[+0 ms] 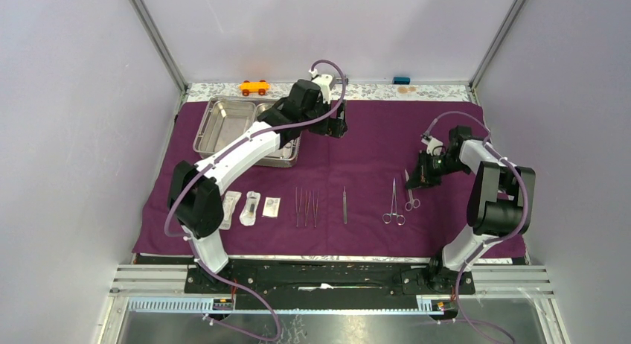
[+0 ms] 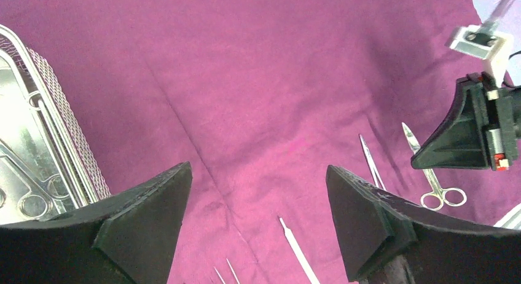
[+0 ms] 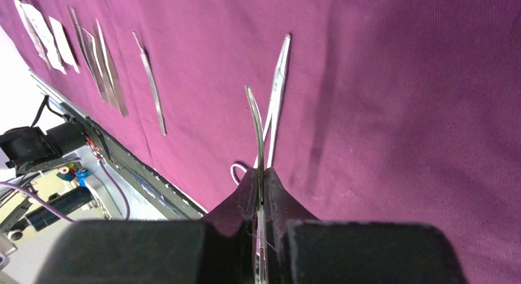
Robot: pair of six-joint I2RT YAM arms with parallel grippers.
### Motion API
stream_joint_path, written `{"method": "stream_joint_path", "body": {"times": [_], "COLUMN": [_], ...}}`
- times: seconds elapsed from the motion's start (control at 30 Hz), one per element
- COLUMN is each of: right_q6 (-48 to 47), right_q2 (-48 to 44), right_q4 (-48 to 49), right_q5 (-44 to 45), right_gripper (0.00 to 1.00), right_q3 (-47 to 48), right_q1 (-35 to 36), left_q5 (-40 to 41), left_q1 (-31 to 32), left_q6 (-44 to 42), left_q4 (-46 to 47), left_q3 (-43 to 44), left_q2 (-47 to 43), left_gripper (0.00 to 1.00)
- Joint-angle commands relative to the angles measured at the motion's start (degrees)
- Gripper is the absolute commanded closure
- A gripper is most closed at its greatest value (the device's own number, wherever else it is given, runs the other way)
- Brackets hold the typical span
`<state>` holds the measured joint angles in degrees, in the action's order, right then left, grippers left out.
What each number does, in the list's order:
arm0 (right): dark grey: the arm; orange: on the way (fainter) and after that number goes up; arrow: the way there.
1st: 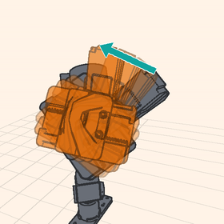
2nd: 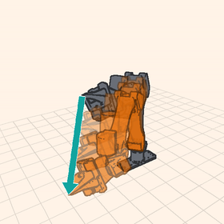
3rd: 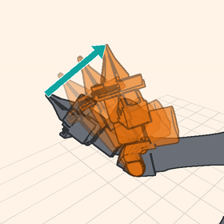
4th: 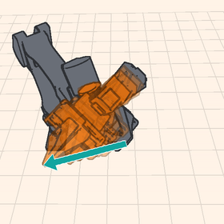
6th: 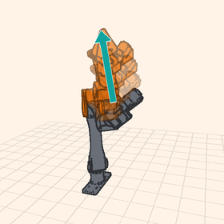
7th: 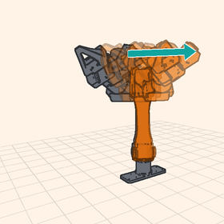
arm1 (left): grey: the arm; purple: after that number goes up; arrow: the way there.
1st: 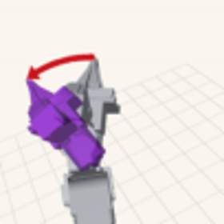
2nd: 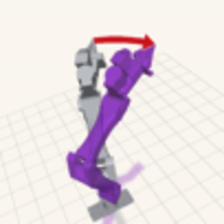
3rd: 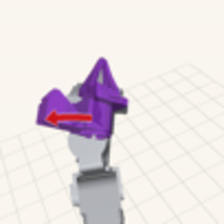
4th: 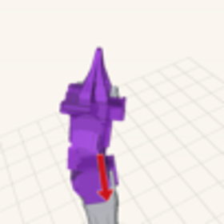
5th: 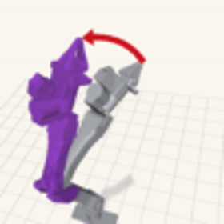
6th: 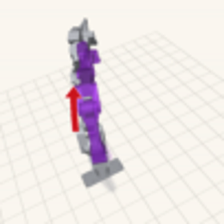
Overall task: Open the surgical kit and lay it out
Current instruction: Place the medical item in the surgical kit.
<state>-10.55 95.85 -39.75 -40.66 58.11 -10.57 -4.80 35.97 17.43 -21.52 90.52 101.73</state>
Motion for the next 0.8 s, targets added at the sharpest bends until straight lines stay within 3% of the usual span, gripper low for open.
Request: {"method": "stream_joint_path", "body": {"times": [0.0,0.77], "right_q6": [-2.8,5.8], "right_q2": [2.5,3.6], "right_q4": [-7.2,-2.4], "right_q5": [3.6,9.0], "right_gripper": [0.94,0.96], "right_q3": [2.5,-0.3], "right_q1": [-0.3,-0.9], "left_q5": [0.0,-1.2], "left_q1": [0.2,0.2], "left_q6": [0.9,1.8], "left_q4": [3.9,3.4], "left_q3": [-0.4,2.3], "left_q2": [-3.8,-1.5], "left_gripper": [0.12,0.11]}}
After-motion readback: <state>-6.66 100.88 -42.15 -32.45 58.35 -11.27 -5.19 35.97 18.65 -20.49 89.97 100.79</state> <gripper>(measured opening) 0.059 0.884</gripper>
